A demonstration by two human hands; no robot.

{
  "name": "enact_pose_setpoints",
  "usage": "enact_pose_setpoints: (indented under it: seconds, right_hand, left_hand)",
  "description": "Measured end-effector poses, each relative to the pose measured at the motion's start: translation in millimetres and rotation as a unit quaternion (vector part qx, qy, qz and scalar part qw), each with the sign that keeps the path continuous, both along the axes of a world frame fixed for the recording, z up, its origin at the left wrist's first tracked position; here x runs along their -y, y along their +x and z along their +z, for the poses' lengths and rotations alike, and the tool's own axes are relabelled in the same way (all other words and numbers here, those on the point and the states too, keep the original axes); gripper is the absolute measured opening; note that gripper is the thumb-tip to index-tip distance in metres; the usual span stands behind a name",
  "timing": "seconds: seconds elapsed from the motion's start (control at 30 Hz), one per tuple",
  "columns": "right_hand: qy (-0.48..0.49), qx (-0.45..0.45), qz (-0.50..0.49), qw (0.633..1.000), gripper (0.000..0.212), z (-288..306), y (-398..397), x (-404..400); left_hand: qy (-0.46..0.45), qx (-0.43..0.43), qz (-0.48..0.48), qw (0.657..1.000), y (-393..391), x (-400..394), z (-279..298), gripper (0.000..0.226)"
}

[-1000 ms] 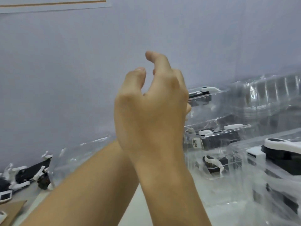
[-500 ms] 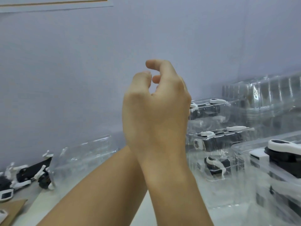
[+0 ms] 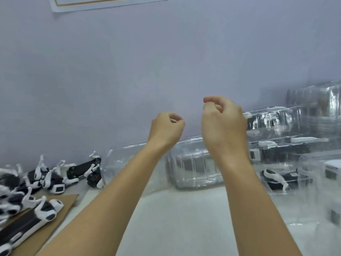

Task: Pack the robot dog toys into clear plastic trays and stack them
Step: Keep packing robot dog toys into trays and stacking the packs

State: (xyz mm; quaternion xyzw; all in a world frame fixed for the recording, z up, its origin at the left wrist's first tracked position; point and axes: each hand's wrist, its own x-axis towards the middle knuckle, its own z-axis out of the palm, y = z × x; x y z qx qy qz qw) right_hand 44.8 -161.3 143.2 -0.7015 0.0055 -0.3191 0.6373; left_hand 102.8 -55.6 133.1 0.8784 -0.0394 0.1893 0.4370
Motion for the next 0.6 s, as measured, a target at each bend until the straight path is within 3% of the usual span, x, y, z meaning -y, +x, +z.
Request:
enact_pose_setpoints:
  seconds: [0.13,0.27,0.37,0.5,0.6]
  right_hand:
    - [-0.048,-0.054,0.045,0.996,0.025,-22,13,-5]
    - [-0.106,-0.087,0.099,0.986,0.025,-36,19,-22]
    - [-0.157,-0.117,0.134,0.971,0.024,-45,18,-36]
    - [-0.263,-0.183,0.196,0.927,0.026,-60,17,-48]
    - [-0.342,-0.227,0.229,0.882,0.024,-73,18,-53]
  left_hand:
    - [0.065,0.038,0.071,0.995,-25,-79,-20,0.011]
    - [0.13,-0.073,0.084,0.985,-44,-111,-60,0.037]
    - [0.194,-0.058,0.113,0.973,-45,-112,-90,0.04]
    - [0.147,0.022,0.137,0.979,-42,-114,-99,0.011]
    - [0.084,0.048,0.13,0.987,-44,-121,-94,0.009]
